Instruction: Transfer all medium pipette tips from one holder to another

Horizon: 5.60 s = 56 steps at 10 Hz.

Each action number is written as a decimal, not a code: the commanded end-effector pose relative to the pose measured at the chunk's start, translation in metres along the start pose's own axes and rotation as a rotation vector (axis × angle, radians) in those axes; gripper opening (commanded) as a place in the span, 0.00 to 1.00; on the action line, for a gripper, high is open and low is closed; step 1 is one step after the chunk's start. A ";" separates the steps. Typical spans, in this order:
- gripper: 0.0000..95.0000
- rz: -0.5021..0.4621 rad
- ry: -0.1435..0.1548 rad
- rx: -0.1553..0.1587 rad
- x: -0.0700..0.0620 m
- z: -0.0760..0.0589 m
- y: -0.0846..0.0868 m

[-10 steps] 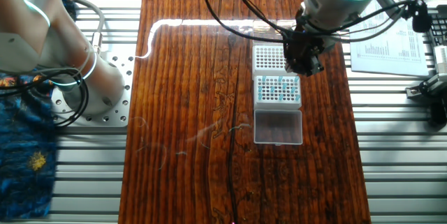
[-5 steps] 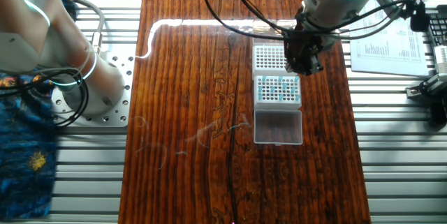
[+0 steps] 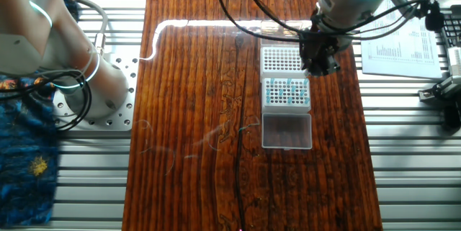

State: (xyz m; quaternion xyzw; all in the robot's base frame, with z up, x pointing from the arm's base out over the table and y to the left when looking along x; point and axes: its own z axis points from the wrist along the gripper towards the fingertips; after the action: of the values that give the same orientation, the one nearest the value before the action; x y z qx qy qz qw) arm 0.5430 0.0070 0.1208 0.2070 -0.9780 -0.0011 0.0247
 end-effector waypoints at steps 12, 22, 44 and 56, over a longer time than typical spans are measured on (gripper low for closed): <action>0.20 -0.011 -0.008 0.018 -0.017 0.039 -0.009; 0.00 -0.007 -0.010 0.013 -0.010 0.047 -0.008; 0.00 -0.019 0.005 0.004 -0.037 -0.024 0.054; 0.00 -0.019 -0.005 -0.017 -0.049 -0.012 0.073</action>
State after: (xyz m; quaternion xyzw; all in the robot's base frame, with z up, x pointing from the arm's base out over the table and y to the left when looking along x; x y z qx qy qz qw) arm 0.5583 0.0946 0.1312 0.2145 -0.9764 -0.0100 0.0245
